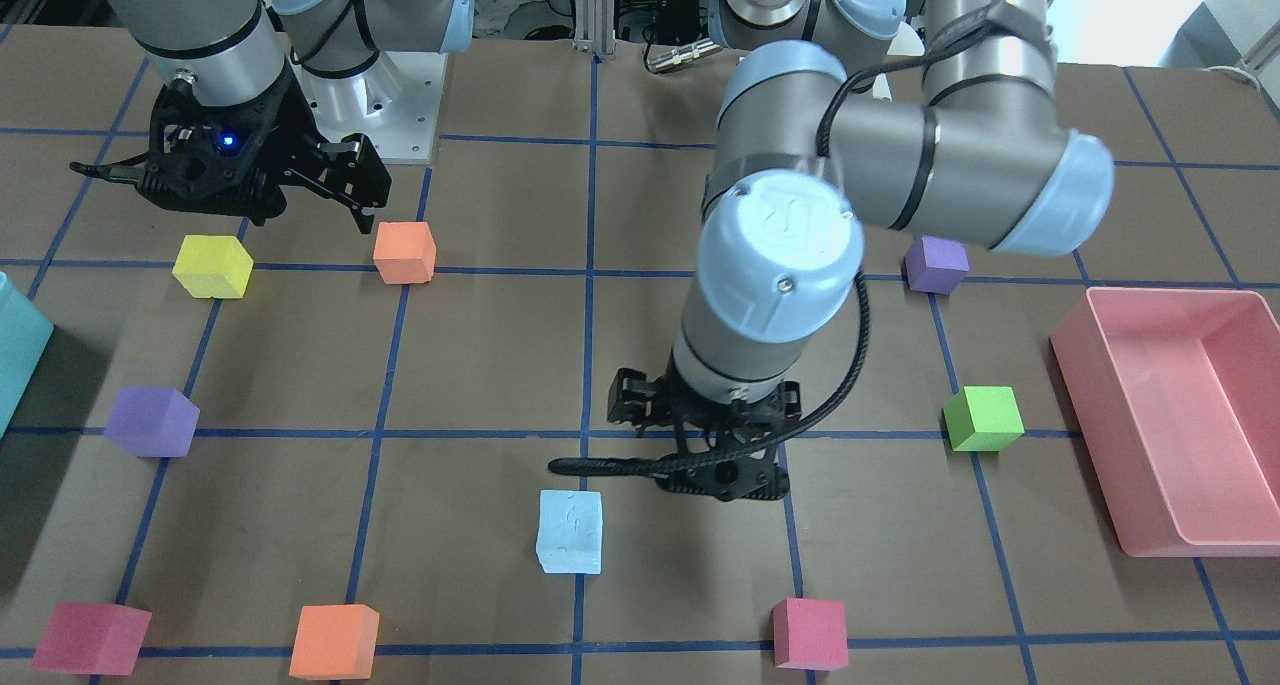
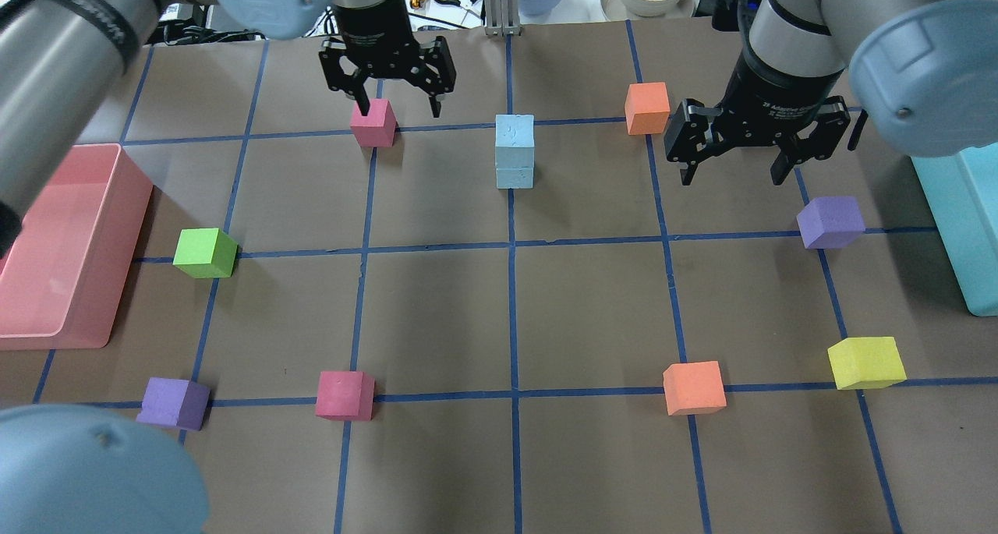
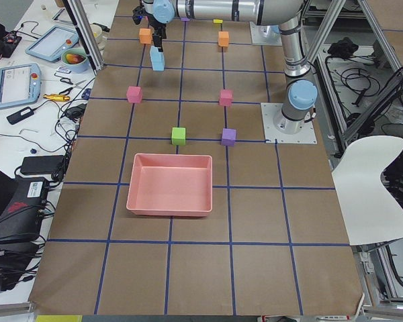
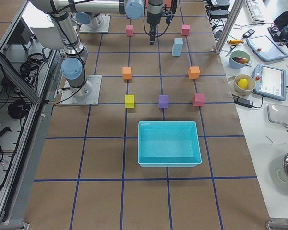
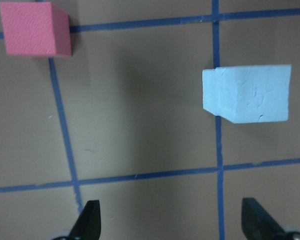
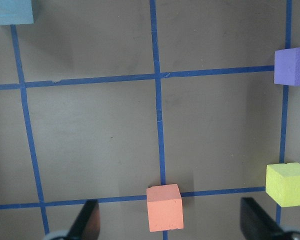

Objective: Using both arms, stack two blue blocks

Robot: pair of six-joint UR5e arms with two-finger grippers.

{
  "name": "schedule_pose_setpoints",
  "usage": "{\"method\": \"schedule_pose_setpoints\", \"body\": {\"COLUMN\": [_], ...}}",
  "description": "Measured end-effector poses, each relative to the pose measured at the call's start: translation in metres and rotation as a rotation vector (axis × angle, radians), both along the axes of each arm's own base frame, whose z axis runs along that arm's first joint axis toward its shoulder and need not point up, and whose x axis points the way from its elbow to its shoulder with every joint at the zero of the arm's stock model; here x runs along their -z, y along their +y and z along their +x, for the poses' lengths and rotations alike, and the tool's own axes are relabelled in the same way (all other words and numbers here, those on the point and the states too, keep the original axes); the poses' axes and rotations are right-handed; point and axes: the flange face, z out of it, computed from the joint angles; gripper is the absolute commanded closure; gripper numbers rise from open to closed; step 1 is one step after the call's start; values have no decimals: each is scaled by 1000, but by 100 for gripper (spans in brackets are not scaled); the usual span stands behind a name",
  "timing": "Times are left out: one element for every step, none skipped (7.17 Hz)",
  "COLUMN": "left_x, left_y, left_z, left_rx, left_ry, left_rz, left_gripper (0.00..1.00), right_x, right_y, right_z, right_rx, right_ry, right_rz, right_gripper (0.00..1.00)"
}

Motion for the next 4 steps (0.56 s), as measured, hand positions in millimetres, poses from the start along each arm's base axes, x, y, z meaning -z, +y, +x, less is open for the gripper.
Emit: {"method": "schedule_pose_setpoints", "body": {"left_x": [-15, -30, -48, -62], "left_y": [28, 61, 93, 111], "left_z": [23, 36, 45, 49], "left_rx": [42, 73, 91, 93], "left_ry": [-2, -13, -27, -32], "left_rz": [11, 4, -25, -55], "left_gripper": [0, 0, 0, 0], "right_x": [0, 0, 0, 0], "right_y": [0, 0, 0, 0], "right_z": [0, 0, 0, 0], "right_rx": [-1, -1, -1, 0], "right_ry": [0, 0, 0, 0], "right_rz": [0, 0, 0, -1], "right_gripper": [0, 0, 0, 0]}}
